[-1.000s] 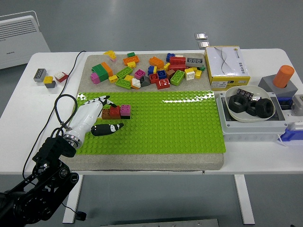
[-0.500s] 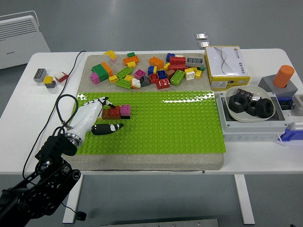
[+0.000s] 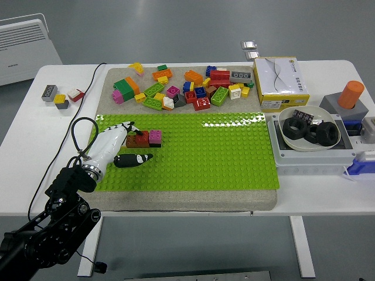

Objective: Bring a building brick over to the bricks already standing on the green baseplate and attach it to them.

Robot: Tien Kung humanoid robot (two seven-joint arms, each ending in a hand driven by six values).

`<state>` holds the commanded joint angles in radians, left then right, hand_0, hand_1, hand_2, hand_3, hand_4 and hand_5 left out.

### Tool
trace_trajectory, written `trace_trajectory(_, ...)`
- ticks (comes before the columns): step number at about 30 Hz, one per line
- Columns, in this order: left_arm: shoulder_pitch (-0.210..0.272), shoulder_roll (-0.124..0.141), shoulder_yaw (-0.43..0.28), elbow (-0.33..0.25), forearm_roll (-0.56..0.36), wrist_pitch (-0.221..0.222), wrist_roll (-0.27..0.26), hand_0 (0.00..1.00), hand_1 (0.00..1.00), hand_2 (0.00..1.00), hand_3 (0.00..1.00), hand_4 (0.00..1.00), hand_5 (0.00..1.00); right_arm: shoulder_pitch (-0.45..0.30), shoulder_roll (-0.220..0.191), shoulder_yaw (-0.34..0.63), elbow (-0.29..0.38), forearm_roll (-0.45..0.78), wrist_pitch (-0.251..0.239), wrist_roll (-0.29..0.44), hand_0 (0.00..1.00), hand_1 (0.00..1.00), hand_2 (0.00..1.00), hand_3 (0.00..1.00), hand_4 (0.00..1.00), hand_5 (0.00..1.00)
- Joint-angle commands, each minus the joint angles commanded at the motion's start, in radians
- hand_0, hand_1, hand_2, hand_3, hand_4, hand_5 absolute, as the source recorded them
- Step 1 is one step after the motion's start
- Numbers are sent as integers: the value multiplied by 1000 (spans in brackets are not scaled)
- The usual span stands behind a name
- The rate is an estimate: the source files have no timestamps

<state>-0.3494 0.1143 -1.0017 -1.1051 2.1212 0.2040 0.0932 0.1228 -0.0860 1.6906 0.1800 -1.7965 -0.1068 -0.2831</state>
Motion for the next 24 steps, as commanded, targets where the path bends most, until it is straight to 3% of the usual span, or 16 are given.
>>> trace_trajectory(24,-7,-15,-4,22,-5,2,5,927,918,923,648,942,449,4,1,-7,0,4,-2,-2,521,543,747,832,943,998)
